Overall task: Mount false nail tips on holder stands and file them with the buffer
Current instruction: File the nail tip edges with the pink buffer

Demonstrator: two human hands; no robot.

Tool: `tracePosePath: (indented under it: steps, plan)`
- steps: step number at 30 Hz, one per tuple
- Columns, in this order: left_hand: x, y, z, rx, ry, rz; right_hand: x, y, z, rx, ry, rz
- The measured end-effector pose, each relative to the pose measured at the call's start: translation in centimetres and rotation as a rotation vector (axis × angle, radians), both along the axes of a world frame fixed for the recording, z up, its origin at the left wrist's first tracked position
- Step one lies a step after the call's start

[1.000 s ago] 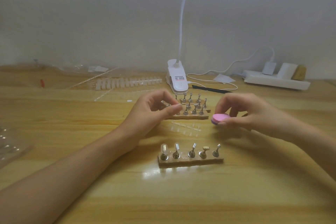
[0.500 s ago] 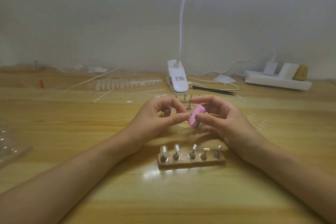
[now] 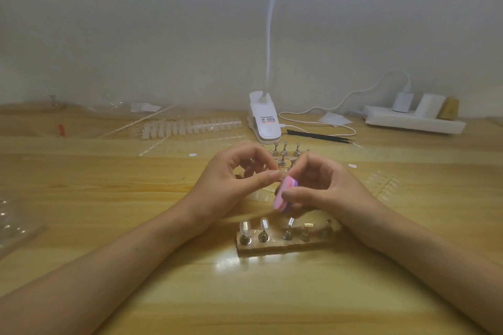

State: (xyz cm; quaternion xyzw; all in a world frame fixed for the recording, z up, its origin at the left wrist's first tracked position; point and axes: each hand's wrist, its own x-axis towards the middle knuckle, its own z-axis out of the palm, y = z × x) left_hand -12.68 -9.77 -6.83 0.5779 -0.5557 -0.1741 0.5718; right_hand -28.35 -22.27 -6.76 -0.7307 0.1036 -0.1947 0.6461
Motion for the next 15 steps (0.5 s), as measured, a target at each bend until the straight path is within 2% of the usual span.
tracePosePath:
  steps: [3,7,11,15]
  plan:
    - [-0.03,0.03,-0.04,0.005,-0.019,-0.004,0.04,-0.31,0.11,0.090,-0.057,-0.117]
    - [0.03,-0.10,-0.10,0.004,-0.037,0.012,0.01,-0.08,0.01,0.033,-0.007,-0.001]
    - [0.01,-0.05,-0.10,0.009,-0.045,0.002,0.07,-0.35,-0.04,0.093,-0.056,-0.137]
    - [-0.13,-0.03,-0.02,0.003,-0.045,0.017,0.12,-0.14,-0.13,0.022,-0.011,-0.055]
